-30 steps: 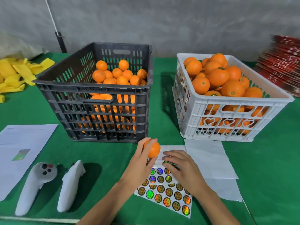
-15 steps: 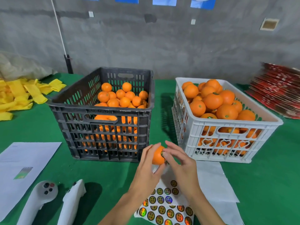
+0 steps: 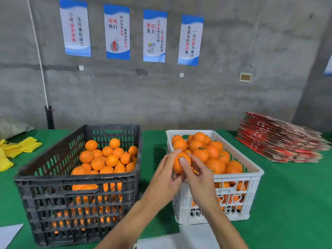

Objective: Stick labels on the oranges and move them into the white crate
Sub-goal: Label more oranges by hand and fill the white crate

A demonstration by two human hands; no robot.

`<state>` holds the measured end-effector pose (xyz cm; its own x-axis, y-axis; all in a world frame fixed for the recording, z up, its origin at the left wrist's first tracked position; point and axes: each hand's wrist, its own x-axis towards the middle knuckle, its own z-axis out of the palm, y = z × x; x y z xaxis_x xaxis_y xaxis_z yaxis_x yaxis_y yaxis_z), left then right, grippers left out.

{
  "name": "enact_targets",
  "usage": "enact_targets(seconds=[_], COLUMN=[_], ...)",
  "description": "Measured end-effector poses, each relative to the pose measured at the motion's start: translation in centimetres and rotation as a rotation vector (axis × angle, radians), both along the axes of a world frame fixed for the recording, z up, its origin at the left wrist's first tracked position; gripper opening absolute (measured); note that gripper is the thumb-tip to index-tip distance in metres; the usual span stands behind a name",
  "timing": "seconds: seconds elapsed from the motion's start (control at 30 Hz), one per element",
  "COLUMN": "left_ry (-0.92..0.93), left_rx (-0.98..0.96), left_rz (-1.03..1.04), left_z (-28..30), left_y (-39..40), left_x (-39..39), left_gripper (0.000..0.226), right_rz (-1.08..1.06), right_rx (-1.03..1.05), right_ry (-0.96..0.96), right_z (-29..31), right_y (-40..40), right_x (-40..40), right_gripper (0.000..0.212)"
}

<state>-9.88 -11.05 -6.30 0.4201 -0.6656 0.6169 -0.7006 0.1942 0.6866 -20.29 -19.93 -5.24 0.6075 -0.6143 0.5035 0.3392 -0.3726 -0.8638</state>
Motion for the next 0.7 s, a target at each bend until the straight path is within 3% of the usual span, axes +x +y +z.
enact_targets(seconds=[0.2,0.37,0.5,0.57,0.7], left_ry=[-0.207,-0.255,-0.287,-0.278,-0.264], left_rx=[0.197,0.294,0.333,0.312,0.369], left_rz=[0.146,0.223,0.346,0.396,0.467], left_z=[6.7,7.8,8.6,8.9,8.4], left_y=[-6.5,-6.7,-5.1,-4.0,-2.4], left_x=[2.4,7.3,12.0,14.2,17.8], left_gripper=[0.074,0.066,0.057,0.047,0.041], right_rz=[-0.664,-0.667,-0.826,-0.852,-0.697], right_rx=[-0.439,-0.483,-0.820,-0.925,-0.971], right_ry=[0.281,0.461,0.695,0.655,0.422], right_z=[5.6,5.2,5.3,6.0,7.5], right_y=[-10.8,-18.2,-19.6,-17.7,-11.2], right_x=[1.0,1.5,3.2,5.4,11.0], right_gripper=[0.047,0.048,0.038,0.034,0.027])
